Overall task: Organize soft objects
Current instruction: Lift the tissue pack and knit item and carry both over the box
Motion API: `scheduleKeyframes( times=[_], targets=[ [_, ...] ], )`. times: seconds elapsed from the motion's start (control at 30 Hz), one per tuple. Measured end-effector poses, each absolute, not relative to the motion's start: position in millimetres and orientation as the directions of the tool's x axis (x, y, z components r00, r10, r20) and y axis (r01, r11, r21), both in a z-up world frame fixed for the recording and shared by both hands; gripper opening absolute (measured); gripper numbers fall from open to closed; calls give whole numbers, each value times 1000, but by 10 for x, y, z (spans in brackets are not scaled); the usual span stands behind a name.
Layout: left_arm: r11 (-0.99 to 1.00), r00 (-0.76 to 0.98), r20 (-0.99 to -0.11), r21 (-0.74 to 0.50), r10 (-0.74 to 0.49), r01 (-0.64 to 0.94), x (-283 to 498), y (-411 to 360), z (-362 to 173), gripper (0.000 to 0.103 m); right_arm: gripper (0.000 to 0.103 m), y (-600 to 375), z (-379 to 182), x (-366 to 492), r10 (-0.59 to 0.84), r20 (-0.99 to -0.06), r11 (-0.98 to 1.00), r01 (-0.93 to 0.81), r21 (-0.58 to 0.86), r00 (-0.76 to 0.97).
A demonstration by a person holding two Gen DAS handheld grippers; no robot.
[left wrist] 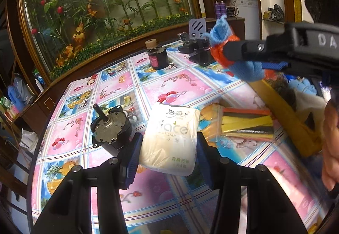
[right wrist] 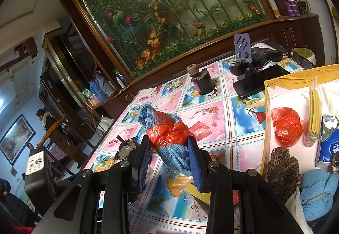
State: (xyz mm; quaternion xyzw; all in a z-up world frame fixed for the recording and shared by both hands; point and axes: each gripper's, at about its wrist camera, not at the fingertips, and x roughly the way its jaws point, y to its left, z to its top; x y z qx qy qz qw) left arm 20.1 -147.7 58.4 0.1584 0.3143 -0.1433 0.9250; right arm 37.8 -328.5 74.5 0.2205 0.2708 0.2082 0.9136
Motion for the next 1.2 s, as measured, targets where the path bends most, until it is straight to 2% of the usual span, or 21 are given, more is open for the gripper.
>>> scheduleKeyframes(
  times=[0.97,1.2],
  targets=[
    [897,737,-626,131,-256,423,99,-1823,638,49,37,-3566,783,292,471,-360,791,-205,576,806],
    [898,711,-642,78,-288,434,111,-1893,632,49,37,-3655,802,267,460,-348,785,-191,589,817]
  ],
)
